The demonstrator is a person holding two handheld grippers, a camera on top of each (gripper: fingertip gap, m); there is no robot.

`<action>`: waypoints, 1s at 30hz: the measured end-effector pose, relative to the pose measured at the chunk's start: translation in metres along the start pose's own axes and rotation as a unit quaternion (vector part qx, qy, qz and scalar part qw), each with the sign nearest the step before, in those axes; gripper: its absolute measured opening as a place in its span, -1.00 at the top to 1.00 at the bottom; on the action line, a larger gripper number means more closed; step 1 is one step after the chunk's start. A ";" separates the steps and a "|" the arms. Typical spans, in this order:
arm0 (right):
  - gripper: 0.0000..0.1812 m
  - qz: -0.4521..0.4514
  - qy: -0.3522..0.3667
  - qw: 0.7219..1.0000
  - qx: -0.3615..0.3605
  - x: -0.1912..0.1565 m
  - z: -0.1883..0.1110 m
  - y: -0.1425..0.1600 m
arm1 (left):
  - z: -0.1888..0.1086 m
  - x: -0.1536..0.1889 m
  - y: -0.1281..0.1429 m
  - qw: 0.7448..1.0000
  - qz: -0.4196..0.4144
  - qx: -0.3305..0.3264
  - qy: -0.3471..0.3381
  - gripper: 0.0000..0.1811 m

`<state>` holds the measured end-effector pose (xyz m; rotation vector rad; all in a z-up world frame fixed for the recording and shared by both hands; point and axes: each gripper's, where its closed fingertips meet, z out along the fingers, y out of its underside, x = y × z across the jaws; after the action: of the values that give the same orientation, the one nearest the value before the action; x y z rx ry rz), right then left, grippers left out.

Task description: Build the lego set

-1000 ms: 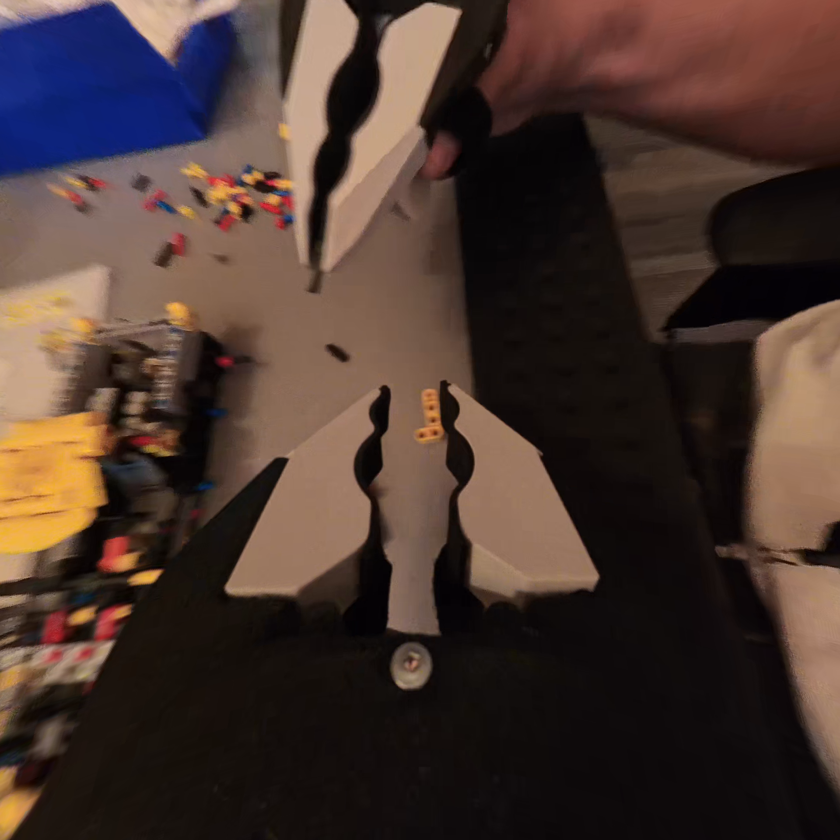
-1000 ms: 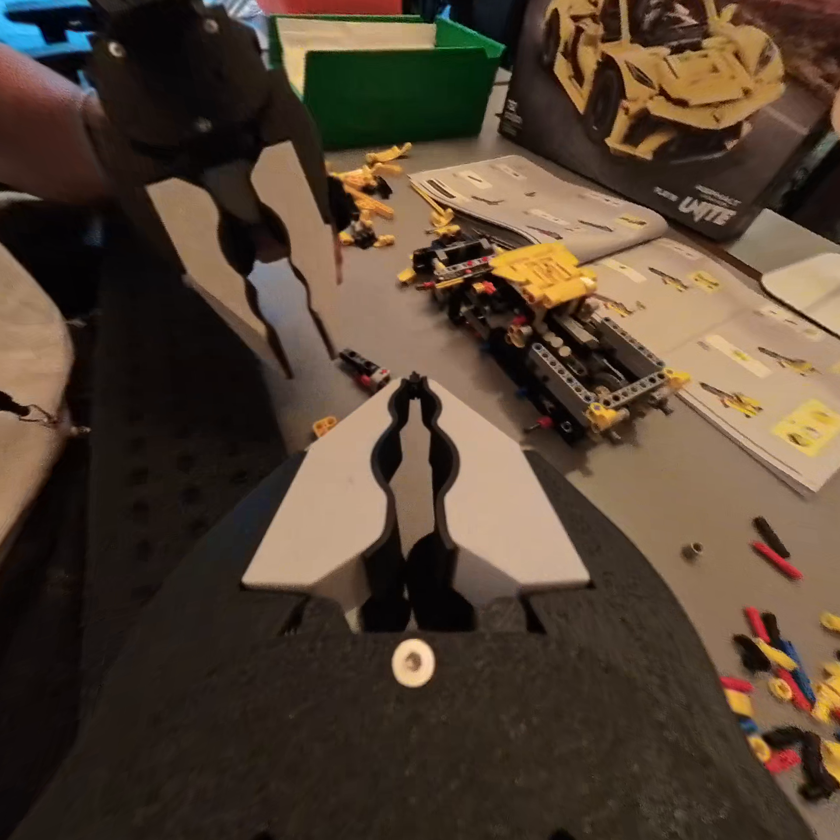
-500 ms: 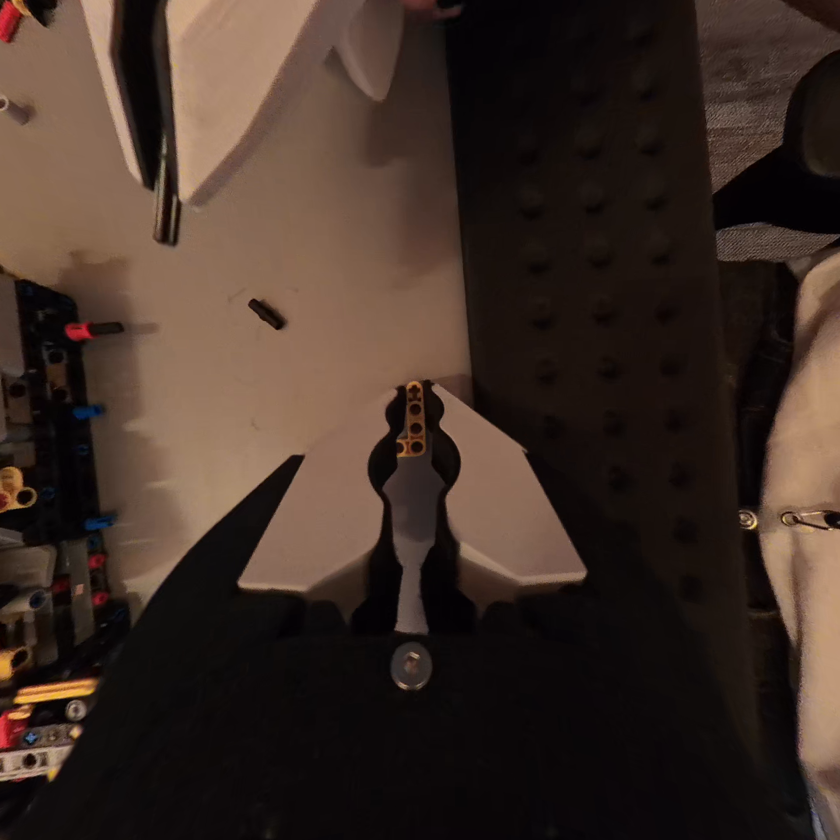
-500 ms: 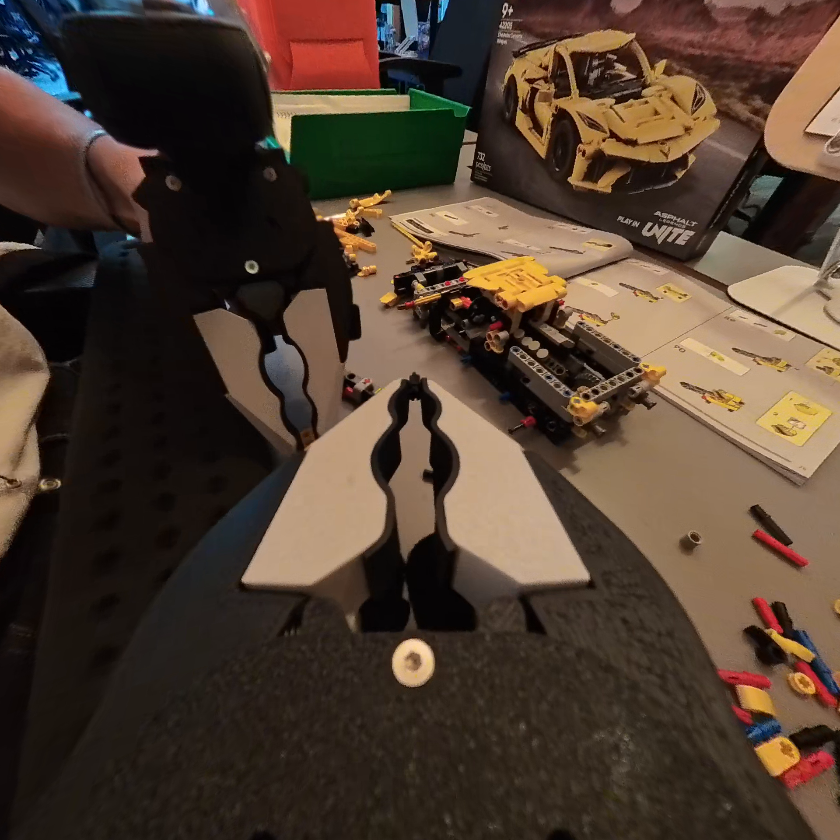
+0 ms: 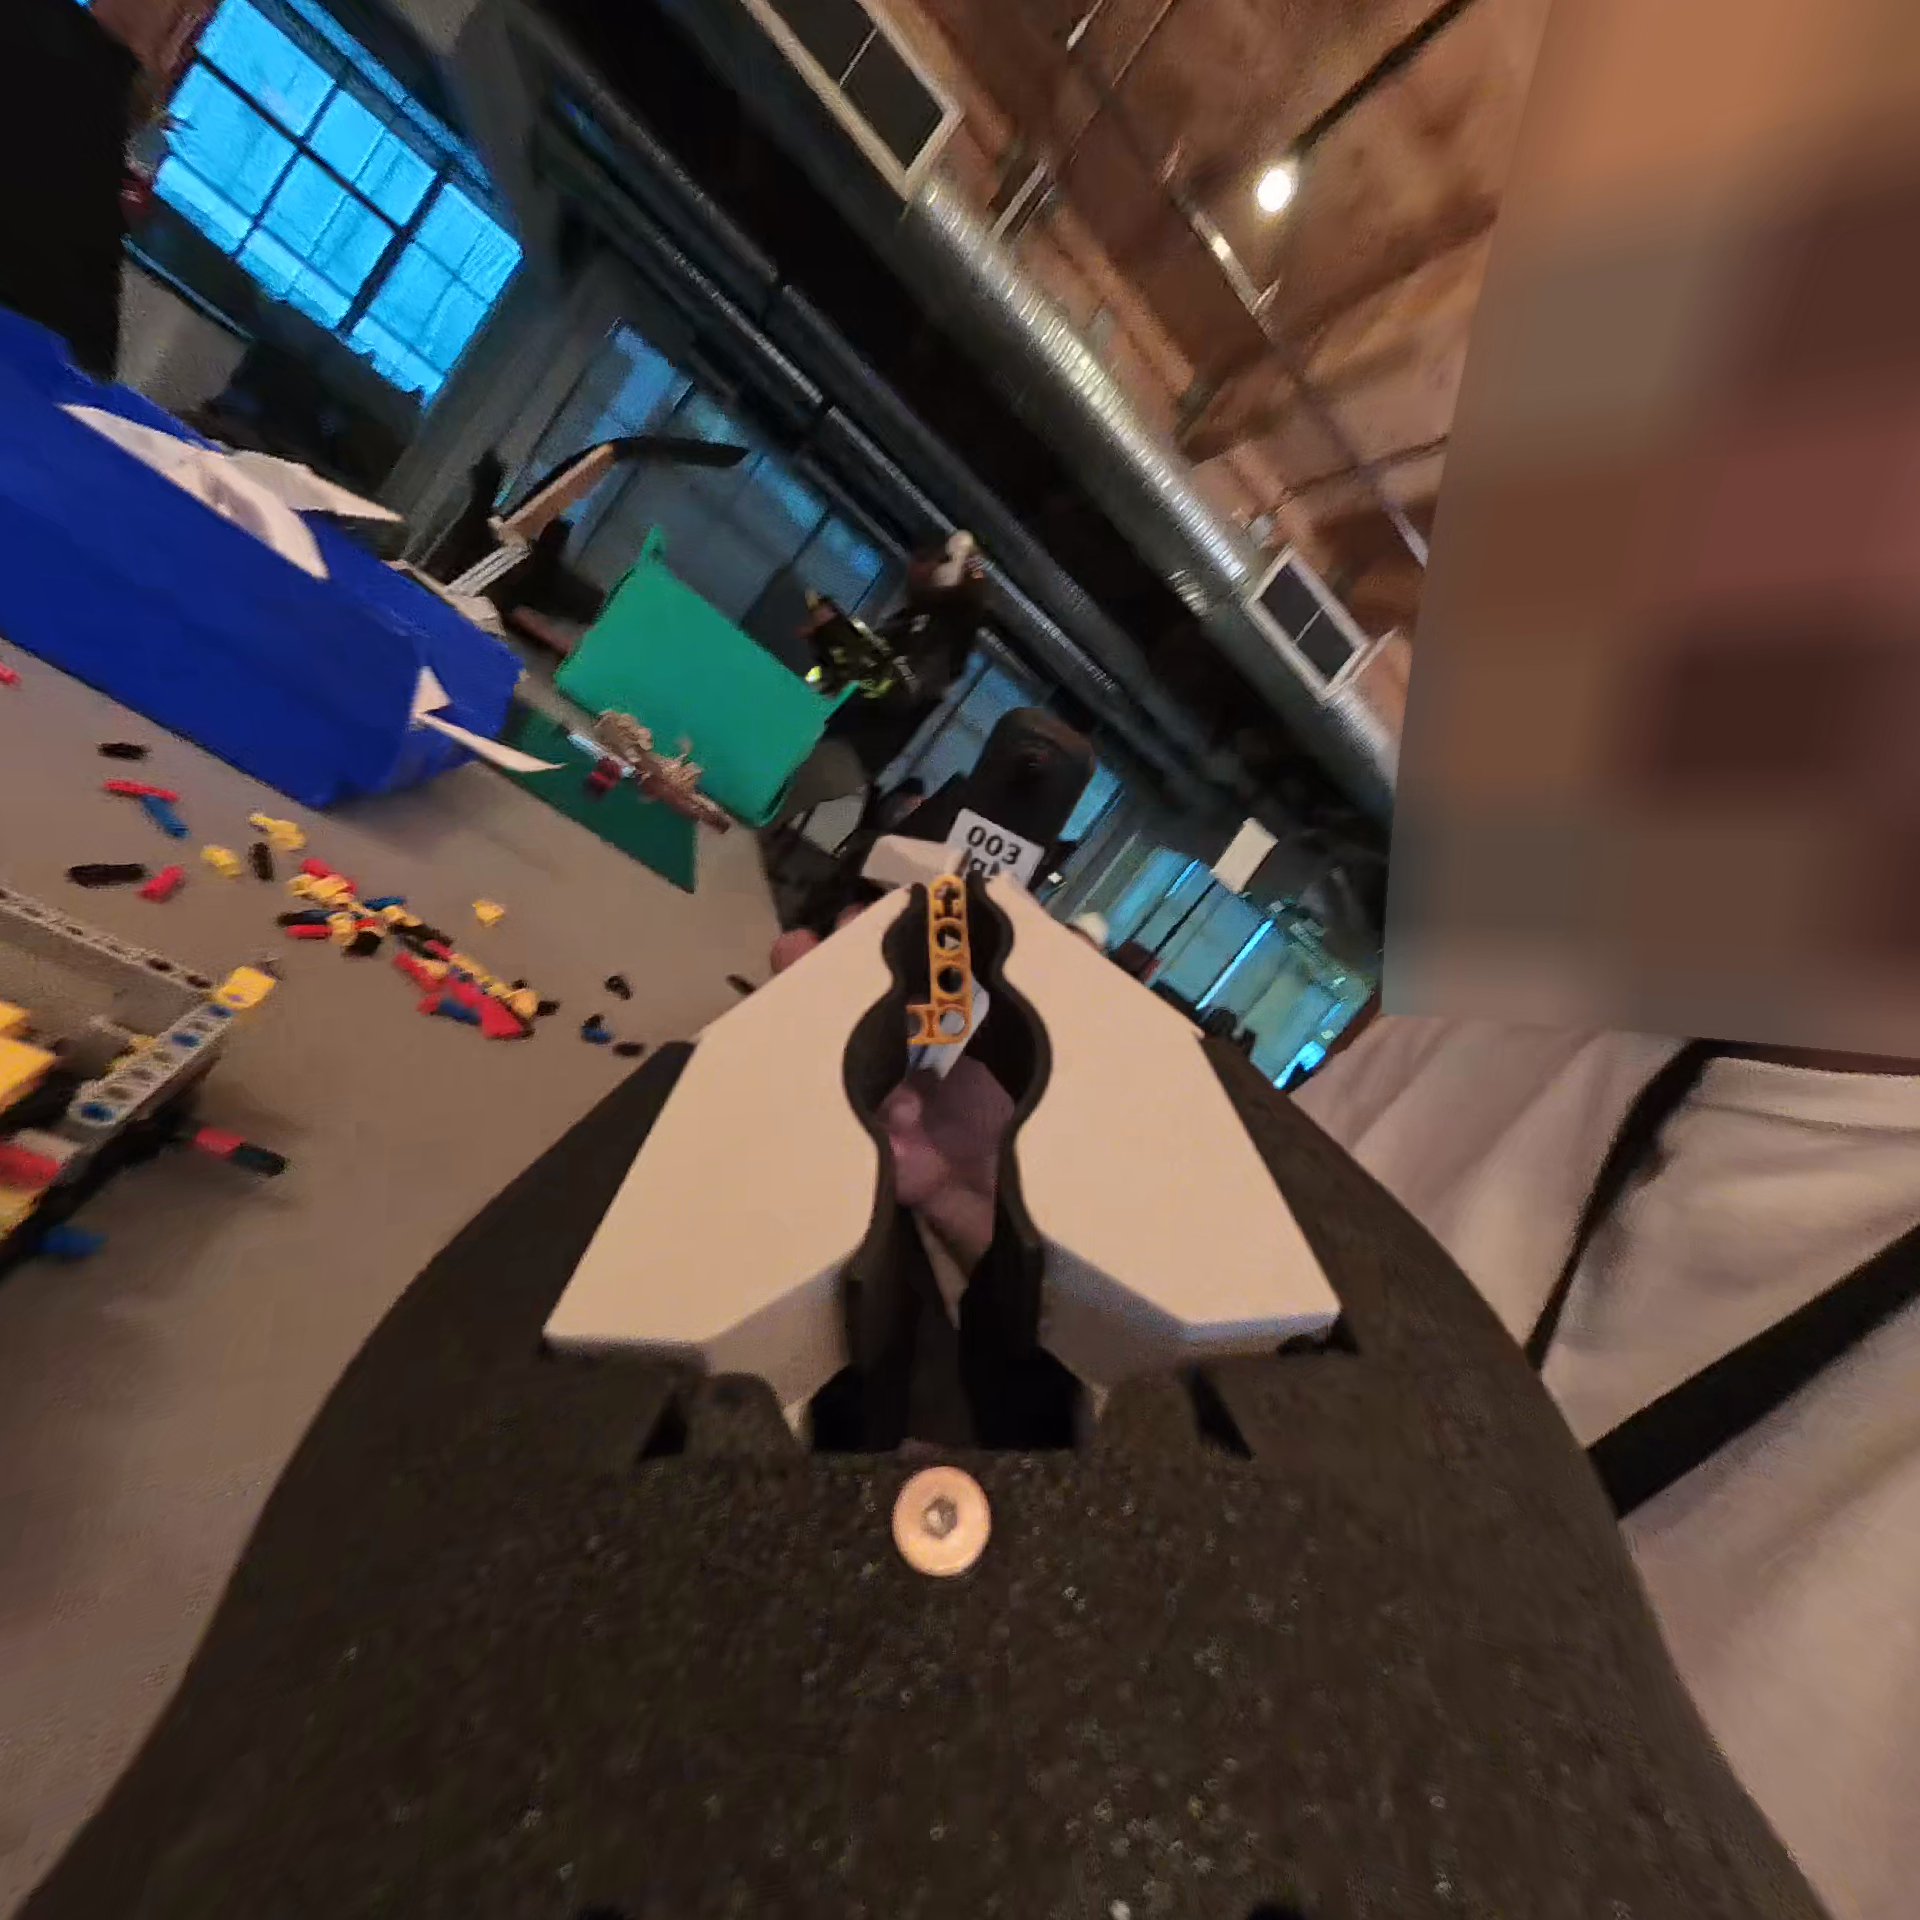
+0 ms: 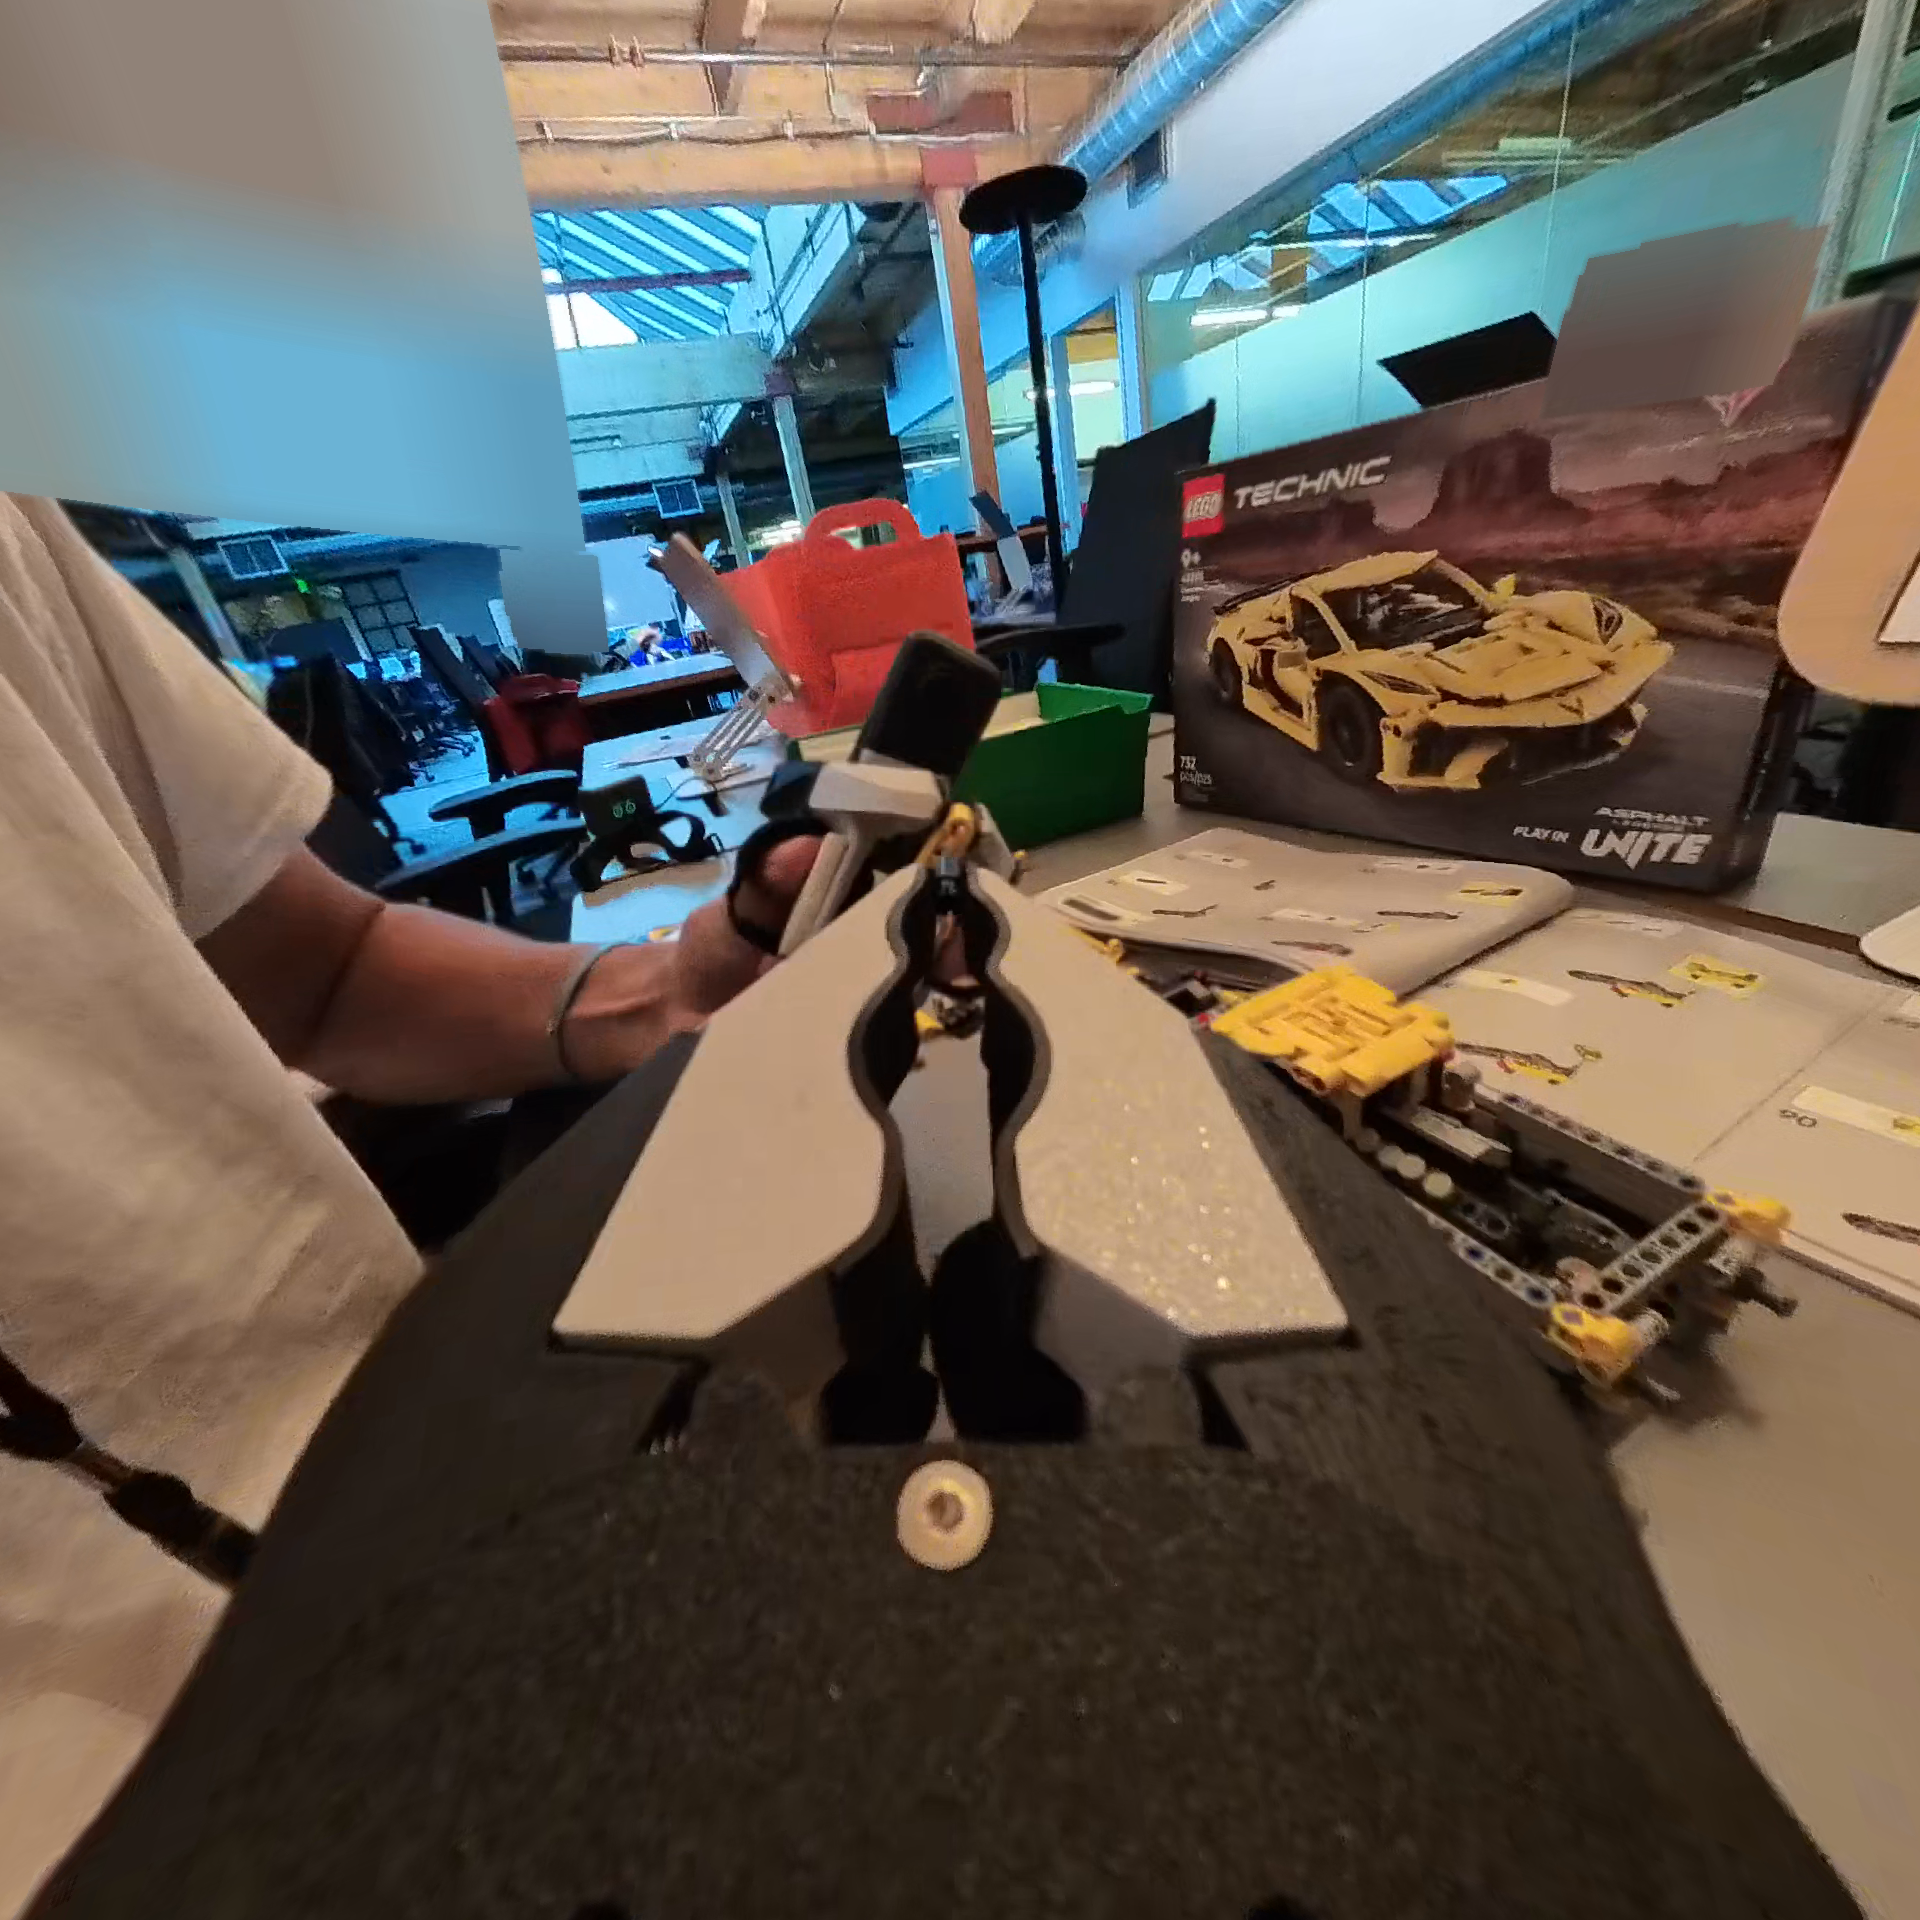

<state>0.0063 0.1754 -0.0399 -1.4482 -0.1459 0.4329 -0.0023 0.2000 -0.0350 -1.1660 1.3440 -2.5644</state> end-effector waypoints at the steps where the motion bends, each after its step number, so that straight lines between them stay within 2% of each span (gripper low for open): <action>1: 0.96 0.003 -0.004 1.000 0.009 -0.002 0.007 -0.005 | -0.002 0.002 -0.002 1.000 -0.008 0.010 0.009 0.93; 3: 0.97 0.016 -0.007 1.000 0.023 -0.001 0.017 -0.011 | -0.005 0.006 -0.004 0.999 -0.019 0.026 0.027 0.93; 7: 0.96 0.019 -0.021 1.000 0.005 -0.003 0.032 -0.001 | -0.008 0.008 -0.010 0.996 -0.042 0.058 0.045 0.94; 30: 0.96 0.091 -0.053 0.994 0.022 -0.001 0.026 0.001 | -0.002 0.006 -0.002 0.998 0.052 0.028 0.006 0.93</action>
<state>-0.0035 0.1990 -0.0379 -1.4012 -0.0885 0.6577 -0.0071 0.2012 -0.0307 -1.0440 1.2904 -2.5235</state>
